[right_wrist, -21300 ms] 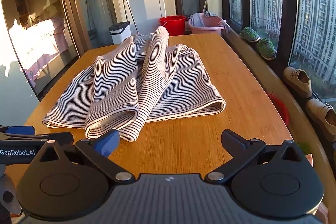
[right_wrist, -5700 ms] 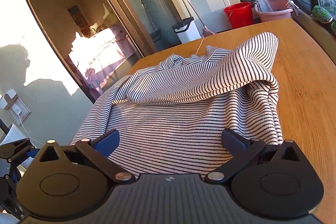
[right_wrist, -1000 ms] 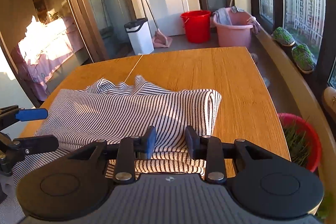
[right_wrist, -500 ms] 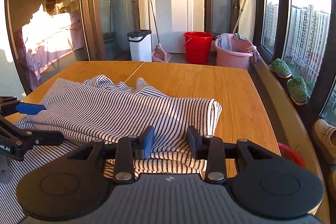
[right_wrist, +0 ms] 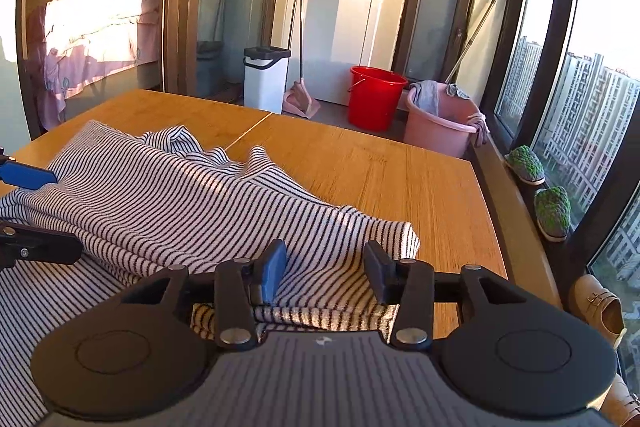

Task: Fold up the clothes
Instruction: 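Move the right gripper to the sweater hem and grasp it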

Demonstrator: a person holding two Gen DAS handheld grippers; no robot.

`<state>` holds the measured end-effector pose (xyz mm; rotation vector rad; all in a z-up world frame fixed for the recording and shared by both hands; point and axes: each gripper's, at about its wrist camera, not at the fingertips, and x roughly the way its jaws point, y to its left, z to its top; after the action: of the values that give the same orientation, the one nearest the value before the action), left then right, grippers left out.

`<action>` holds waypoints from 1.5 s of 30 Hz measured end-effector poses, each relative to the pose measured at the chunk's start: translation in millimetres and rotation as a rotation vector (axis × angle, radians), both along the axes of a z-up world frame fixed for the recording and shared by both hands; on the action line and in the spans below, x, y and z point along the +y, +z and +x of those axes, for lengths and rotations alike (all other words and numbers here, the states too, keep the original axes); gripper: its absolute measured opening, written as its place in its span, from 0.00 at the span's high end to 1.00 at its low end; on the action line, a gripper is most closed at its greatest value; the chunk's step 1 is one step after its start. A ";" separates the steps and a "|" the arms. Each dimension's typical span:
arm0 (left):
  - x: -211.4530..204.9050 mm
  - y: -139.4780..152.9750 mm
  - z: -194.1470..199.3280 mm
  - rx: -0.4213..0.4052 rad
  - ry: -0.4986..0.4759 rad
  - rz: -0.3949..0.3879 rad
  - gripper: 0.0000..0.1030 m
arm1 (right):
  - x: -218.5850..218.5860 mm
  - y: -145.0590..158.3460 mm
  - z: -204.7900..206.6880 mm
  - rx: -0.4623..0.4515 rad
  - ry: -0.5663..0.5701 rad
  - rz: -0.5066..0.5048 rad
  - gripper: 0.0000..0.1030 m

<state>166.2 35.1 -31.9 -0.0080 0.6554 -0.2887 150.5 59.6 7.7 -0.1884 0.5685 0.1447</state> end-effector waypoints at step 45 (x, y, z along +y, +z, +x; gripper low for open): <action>19.1 -1.4 -0.1 0.003 -0.014 -0.075 0.00 | 21.5 73.8 35.8 0.044 0.080 0.272 0.32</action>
<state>166.2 54.2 -33.3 -0.0761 0.6480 -0.3269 186.4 81.1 81.5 0.0562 0.5788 0.3024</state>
